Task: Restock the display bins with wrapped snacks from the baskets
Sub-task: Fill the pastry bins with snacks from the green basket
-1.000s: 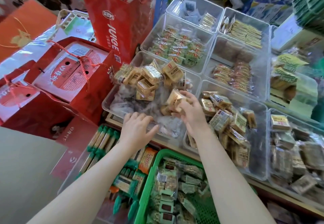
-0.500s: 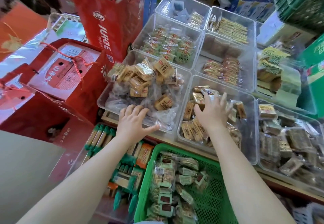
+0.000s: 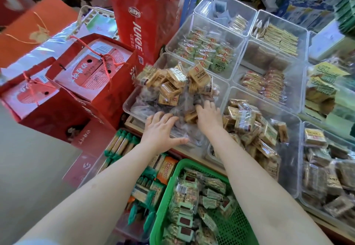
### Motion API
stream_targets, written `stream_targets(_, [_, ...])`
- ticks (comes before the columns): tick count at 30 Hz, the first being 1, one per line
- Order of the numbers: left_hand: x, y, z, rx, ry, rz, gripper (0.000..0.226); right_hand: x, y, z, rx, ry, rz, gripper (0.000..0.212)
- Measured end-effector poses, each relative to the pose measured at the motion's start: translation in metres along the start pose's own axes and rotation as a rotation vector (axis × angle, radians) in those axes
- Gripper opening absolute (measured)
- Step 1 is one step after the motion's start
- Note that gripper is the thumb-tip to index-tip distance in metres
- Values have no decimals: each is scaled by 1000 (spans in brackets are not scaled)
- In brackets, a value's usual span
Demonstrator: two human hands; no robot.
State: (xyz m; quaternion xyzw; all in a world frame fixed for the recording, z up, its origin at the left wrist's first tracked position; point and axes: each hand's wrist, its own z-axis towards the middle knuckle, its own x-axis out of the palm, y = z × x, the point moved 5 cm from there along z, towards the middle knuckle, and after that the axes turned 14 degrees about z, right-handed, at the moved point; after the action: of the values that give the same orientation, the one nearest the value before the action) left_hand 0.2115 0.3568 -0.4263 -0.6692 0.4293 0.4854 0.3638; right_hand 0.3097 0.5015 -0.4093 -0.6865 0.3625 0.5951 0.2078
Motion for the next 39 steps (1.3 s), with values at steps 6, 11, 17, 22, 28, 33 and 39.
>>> stream_targets(6, [1,2,-1,-8,12,-8,96,-34,-21,-37,118,-157,692,26])
stream_targets(11, [-1,1,-2,-16,14,7,92,-58,-82,-90,224,-648,392,44])
stream_targets(17, [-2,1,-3,-18,41,27,91,-11,-82,-123,237,-353,229,50])
stream_targets(22, [-2,-1,-3,-14,56,25,90,-23,-89,-129,289,-403,156,49])
stream_targets(28, [-3,-3,-4,-15,84,27,92,-22,-58,-102,291,-173,-9,43])
stream_targets(33, [-5,-2,-5,-26,54,1,94,-55,-43,-82,301,-236,50,35])
stream_targets(39, [-8,4,-1,-123,-26,-269,109,-54,16,-23,-53,-231,406,54])
